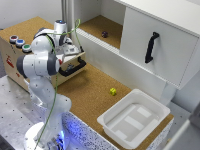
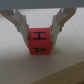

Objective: Place the pink block on the table

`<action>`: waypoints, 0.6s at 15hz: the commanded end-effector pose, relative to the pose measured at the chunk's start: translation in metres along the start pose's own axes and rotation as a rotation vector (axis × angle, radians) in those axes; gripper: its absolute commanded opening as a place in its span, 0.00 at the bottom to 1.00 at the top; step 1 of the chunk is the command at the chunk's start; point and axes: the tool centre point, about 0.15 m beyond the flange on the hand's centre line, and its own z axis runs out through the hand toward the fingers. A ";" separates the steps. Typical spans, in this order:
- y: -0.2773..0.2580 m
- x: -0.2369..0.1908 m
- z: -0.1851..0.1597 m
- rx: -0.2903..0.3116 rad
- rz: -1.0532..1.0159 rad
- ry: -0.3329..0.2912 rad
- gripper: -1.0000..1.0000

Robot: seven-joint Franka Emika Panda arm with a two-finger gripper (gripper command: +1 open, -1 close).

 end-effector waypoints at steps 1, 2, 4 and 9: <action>0.021 -0.015 -0.079 -0.079 0.105 0.136 0.00; 0.026 -0.018 -0.099 -0.108 0.138 0.159 0.00; 0.042 -0.034 -0.139 -0.142 0.224 0.187 0.00; 0.081 -0.090 -0.156 -0.176 0.487 0.165 0.00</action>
